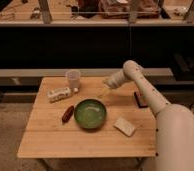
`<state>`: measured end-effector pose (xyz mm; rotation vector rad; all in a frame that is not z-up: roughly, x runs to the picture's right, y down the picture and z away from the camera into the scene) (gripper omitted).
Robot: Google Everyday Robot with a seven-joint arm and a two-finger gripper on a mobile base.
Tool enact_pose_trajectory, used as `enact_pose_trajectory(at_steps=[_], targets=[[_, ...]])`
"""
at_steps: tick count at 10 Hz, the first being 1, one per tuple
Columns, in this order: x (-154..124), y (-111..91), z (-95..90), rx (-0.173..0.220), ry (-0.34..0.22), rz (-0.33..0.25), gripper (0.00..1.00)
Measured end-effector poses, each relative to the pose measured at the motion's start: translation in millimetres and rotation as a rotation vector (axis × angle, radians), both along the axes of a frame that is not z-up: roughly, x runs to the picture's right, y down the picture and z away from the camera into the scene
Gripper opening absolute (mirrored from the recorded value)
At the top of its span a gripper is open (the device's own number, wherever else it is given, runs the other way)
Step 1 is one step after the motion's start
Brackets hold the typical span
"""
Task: Place the white sponge in the ceramic bowl
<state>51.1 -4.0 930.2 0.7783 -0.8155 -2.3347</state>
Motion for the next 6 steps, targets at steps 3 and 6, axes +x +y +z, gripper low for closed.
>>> enact_pose_trajectory(at_steps=[3,6], targets=[[0,0,0.1,0.000,0.000,0.000,0.80],[4,3,-14.4,0.024,0.036,-0.037,0.80]])
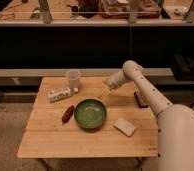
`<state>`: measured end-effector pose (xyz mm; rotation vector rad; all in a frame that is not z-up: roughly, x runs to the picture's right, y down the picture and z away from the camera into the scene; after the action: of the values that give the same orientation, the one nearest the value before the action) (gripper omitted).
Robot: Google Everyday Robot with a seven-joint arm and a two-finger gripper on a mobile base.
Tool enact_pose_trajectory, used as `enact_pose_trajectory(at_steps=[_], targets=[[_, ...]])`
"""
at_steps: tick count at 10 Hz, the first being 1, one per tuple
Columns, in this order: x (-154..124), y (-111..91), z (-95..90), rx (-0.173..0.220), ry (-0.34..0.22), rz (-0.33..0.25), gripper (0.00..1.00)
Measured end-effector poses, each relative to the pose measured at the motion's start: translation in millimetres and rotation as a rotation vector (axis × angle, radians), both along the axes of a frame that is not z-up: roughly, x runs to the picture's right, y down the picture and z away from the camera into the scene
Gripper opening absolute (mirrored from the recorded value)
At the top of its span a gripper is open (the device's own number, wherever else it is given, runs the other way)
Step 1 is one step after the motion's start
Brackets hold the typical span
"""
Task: Place the white sponge in the ceramic bowl
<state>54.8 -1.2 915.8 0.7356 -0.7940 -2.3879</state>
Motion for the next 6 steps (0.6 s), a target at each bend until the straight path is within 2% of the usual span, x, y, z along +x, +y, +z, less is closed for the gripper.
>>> enact_pose_trajectory(at_steps=[1,5,6], targets=[[5,5,-16.2,0.017,0.035,-0.030,0.80],[4,12,-39.7,0.046,0.104,-0.082,0.80],[12,19,-47.8,0.047,0.119,-0.084,0.80]])
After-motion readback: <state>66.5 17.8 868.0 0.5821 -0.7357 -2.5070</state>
